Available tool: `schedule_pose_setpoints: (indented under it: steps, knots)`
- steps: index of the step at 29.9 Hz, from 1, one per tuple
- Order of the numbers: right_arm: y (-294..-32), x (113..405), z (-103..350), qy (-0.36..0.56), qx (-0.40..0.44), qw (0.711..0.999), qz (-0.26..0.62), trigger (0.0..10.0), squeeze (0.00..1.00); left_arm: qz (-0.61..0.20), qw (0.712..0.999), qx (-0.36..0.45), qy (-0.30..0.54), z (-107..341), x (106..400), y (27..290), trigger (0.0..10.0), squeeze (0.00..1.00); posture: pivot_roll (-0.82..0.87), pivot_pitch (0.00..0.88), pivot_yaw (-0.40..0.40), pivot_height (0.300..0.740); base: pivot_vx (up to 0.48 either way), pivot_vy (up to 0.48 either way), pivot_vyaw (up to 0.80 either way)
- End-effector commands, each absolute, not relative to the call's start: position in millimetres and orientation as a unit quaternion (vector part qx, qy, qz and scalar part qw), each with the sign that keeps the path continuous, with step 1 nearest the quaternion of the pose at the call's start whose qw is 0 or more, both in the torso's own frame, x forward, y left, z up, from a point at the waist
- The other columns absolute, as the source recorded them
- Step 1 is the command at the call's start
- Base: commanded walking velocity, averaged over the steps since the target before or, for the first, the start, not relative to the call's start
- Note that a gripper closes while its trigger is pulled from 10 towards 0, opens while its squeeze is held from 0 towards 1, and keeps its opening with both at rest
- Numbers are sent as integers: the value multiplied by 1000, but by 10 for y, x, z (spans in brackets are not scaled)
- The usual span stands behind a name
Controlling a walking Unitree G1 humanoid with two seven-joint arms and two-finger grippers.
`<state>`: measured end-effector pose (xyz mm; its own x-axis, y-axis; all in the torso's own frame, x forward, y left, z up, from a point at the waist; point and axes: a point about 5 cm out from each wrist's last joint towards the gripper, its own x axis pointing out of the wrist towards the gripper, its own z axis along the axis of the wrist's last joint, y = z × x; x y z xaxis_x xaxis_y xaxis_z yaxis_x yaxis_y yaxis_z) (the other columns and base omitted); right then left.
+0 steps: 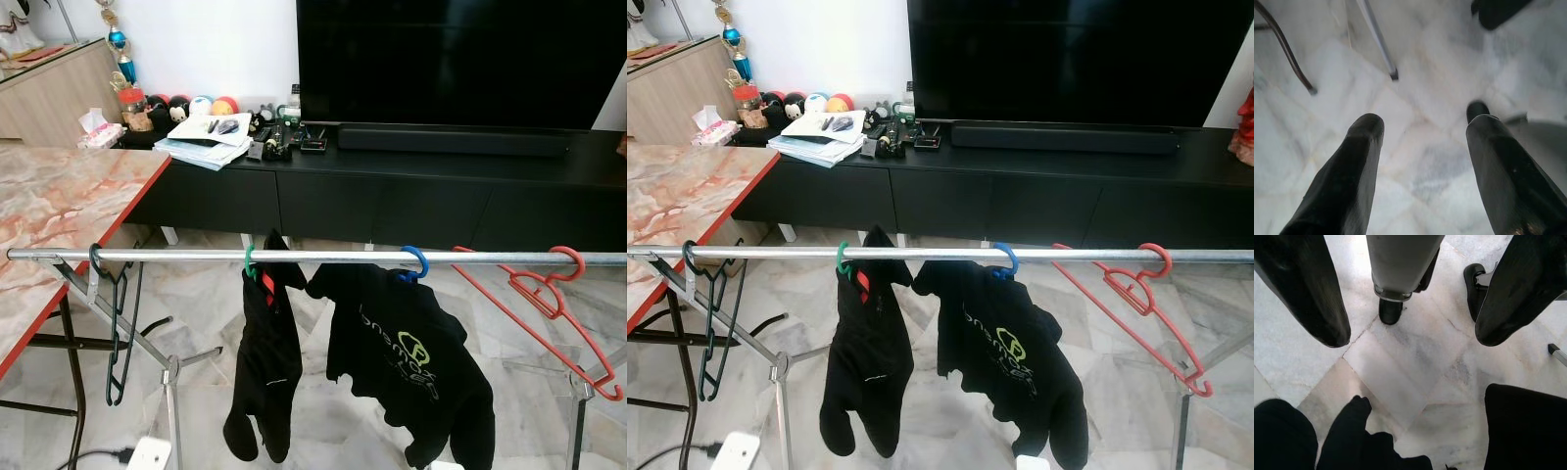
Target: Hang hanger
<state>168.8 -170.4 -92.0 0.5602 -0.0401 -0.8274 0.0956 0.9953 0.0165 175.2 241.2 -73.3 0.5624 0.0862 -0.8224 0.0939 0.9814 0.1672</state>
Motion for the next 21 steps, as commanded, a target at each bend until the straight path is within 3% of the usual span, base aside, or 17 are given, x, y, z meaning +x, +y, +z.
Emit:
schedule_pose_setpoints:
  steps: [1, 4, 13, 21]
  knots:
    - [-1686, 1694, -918, 467, 31, 883, -35, 10000, 0, 15, 868, 101, 486, -777, 1672, 2449, 10000, 0, 68, 0, 46, 740, 0, -285, 0]
    - [-1682, 1711, -910, 463, 32, 885, -34, 10000, 0, 22, 866, 96, 491, -790, 1657, 2446, 10000, 0, 68, 0, 41, 740, 0, -320, 0]
    - [-1666, 1965, -763, 395, 37, 917, -42, 10000, 0, 28, 863, 79, 498, -833, 1611, 2401, 10000, 0, 52, 1, 25, 740, 0, 0, 0]
    - [-1783, 2282, -438, 250, 31, 963, -92, 10000, 0, 28, 859, 75, 505, -855, 1571, 2395, 10000, 0, 39, 15, 14, 740, 0, 0, 0]
